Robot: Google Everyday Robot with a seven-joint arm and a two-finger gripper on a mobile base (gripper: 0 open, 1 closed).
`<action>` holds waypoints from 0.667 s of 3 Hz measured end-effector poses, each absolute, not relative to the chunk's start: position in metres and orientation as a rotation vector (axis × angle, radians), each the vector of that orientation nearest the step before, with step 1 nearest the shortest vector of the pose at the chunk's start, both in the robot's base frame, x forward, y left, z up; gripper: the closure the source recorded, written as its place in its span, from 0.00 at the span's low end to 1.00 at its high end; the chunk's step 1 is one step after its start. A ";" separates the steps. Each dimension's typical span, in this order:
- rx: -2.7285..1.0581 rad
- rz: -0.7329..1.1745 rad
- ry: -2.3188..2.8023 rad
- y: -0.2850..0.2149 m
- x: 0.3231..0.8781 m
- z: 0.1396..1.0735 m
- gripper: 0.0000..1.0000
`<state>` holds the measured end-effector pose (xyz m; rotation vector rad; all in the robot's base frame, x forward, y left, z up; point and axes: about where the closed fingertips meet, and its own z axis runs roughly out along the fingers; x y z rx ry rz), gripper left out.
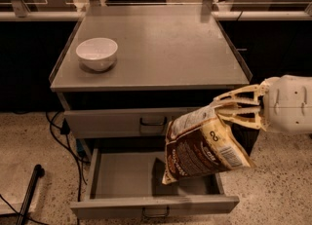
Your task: Place brown chip bag into middle drawer
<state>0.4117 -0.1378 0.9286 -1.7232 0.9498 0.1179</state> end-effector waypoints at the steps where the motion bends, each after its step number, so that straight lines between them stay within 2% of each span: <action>1: -1.724 0.118 0.950 -0.138 0.412 0.928 1.00; 2: -1.745 0.100 0.943 -0.143 0.415 0.919 1.00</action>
Offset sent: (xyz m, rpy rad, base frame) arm 0.0068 -0.0177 -0.0222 -0.0477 -0.0244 0.0006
